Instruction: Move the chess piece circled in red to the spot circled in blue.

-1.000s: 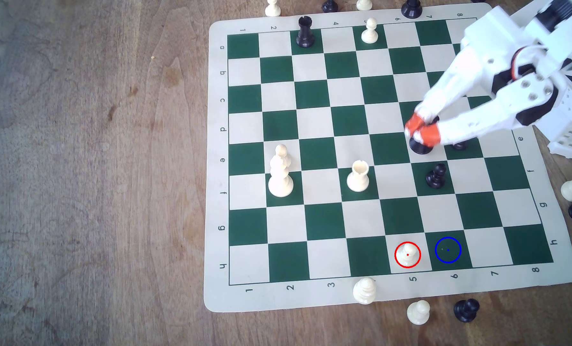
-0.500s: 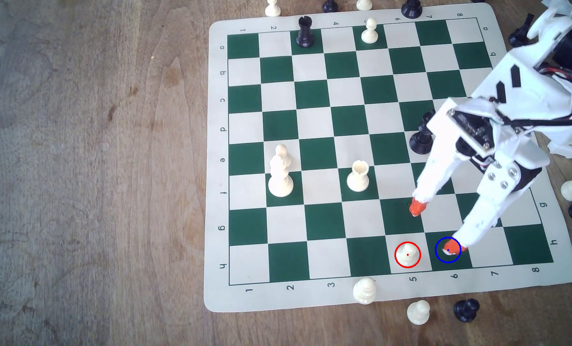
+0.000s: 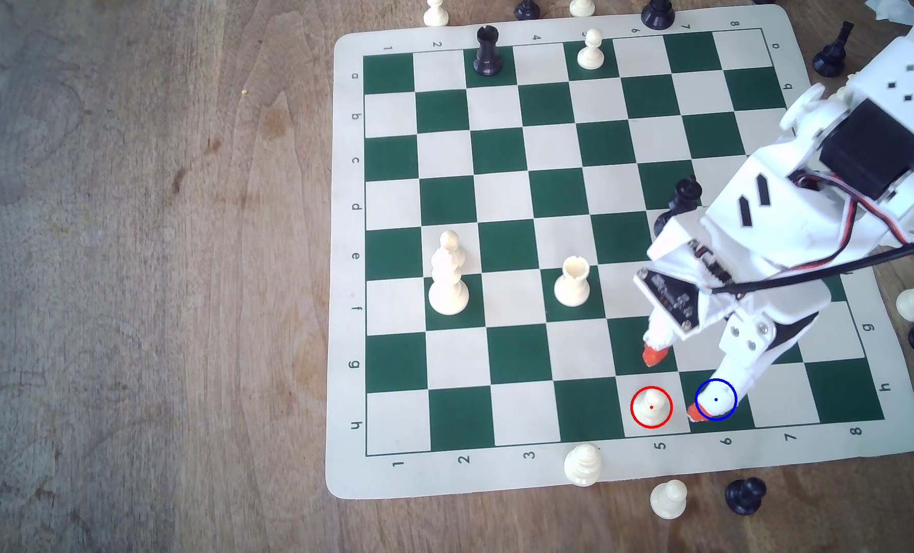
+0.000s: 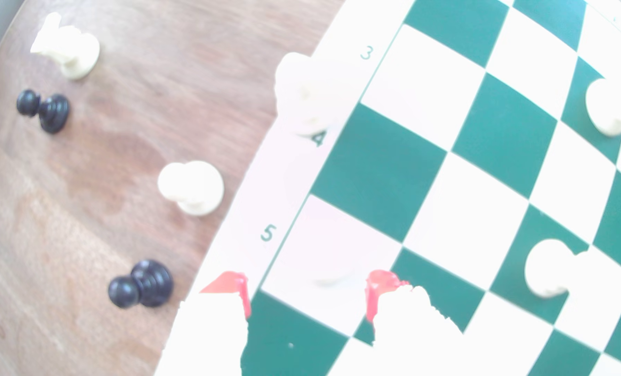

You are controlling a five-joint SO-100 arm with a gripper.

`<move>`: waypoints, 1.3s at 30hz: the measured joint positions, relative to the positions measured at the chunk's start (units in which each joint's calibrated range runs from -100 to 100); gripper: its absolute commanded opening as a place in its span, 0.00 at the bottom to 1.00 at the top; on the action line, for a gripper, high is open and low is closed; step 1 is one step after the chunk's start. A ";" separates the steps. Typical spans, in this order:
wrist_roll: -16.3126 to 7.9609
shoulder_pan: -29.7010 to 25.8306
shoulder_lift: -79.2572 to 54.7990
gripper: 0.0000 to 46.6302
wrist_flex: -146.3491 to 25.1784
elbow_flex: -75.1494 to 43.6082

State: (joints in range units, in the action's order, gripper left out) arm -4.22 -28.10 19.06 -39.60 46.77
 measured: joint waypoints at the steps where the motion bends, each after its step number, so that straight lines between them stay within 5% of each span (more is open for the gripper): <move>1: 0.00 0.00 -0.25 0.36 0.48 0.18; 39: -1.66 -0.81 -8.21 0.31 6.45 0.27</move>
State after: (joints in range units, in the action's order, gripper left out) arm -5.89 -28.91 10.85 -33.15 47.04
